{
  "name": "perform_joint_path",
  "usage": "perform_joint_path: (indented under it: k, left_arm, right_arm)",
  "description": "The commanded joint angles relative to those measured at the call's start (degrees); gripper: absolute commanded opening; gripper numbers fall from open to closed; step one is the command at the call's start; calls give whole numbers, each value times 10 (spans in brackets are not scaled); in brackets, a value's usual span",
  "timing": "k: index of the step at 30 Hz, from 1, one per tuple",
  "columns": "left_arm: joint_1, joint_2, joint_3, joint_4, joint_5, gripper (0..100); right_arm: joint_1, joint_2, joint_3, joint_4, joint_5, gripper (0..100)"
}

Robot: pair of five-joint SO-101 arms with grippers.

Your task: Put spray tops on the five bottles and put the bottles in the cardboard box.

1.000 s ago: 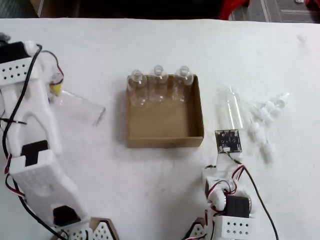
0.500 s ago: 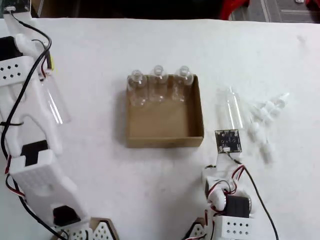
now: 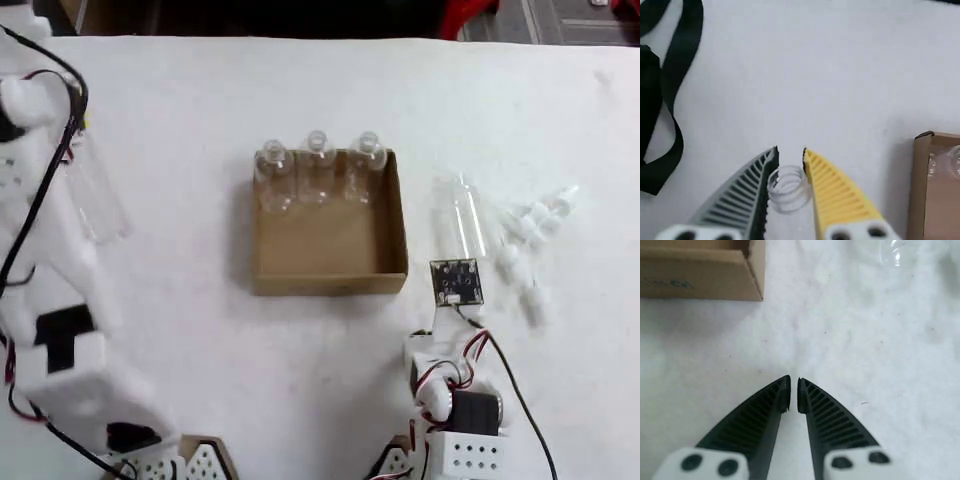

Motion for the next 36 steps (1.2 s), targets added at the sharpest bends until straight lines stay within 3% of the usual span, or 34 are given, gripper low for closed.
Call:
perform_joint_path:
  k: [1,7,13,22,30,32,36]
  left_arm:
    - [15,-121,46,2,-5,20]
    - [71,-303,213,-11,-6,20]
    - [114,-510,402,-124,-7,21]
    - [113,-715,871,-492,-6,21]
    - [114,-774,1240,-951,-6,22]
    - [114,-768,1288,-1015,-9,22]
    - [131,-739,1343,-1069,-53,22]
  right_arm:
    - [5,-3,5,3,-3,16]
    - [5,-3,5,3,-3,16]
    - [5,-3,5,3,-3,16]
    - [5,-3,5,3,-3,16]
    - [5,-3,5,3,-3,16]
    - [5,-3,5,3,-3,16]
    - [5,-3,5,3,-3,16]
